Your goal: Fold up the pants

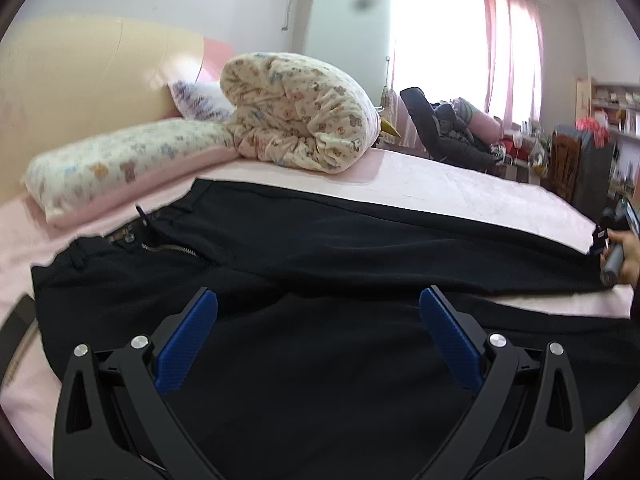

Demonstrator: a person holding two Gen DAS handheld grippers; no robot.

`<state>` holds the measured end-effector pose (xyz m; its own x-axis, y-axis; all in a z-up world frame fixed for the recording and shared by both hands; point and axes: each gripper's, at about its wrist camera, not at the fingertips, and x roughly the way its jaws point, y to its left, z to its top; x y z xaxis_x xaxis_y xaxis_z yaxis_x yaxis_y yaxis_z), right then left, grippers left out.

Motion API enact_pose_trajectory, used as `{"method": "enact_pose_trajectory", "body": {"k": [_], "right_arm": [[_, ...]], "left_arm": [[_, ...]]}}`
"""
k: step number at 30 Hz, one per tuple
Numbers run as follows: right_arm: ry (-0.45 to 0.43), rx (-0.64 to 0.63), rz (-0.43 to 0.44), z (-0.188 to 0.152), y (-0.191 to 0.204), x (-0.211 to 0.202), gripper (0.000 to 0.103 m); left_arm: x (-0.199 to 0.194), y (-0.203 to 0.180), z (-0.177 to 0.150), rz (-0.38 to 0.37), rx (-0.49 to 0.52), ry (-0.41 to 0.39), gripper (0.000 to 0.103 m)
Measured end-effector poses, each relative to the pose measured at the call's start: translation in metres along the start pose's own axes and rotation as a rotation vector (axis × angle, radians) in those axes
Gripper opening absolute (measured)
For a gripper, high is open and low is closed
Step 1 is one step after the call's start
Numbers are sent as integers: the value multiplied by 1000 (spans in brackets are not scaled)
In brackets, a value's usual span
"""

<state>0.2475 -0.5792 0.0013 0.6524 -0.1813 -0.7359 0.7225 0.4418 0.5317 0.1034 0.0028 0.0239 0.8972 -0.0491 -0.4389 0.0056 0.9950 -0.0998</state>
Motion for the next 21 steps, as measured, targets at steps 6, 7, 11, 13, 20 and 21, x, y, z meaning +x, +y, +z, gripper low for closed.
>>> {"method": "enact_pose_trajectory", "body": {"k": [6, 7, 11, 13, 20, 21], "right_arm": [[-15, -37, 71, -10, -3, -44, 6], [-19, -44, 77, -11, -2, -50, 6], [-51, -105, 148, -27, -10, -88, 6], [-76, -155, 189, -37, -15, -108, 6], [-119, -243, 333, -86, -64, -174, 5], [-111, -230, 353, -93, -76, -181, 5]], "left_arm": [[0, 13, 1, -55, -86, 19, 101], [-2, 17, 1, -70, -113, 11, 101], [-7, 34, 2, -129, -231, -26, 101], [-6, 42, 4, -176, -264, -19, 101], [7, 67, 15, -321, -434, 74, 101], [9, 71, 20, -323, -464, 74, 101]]}}
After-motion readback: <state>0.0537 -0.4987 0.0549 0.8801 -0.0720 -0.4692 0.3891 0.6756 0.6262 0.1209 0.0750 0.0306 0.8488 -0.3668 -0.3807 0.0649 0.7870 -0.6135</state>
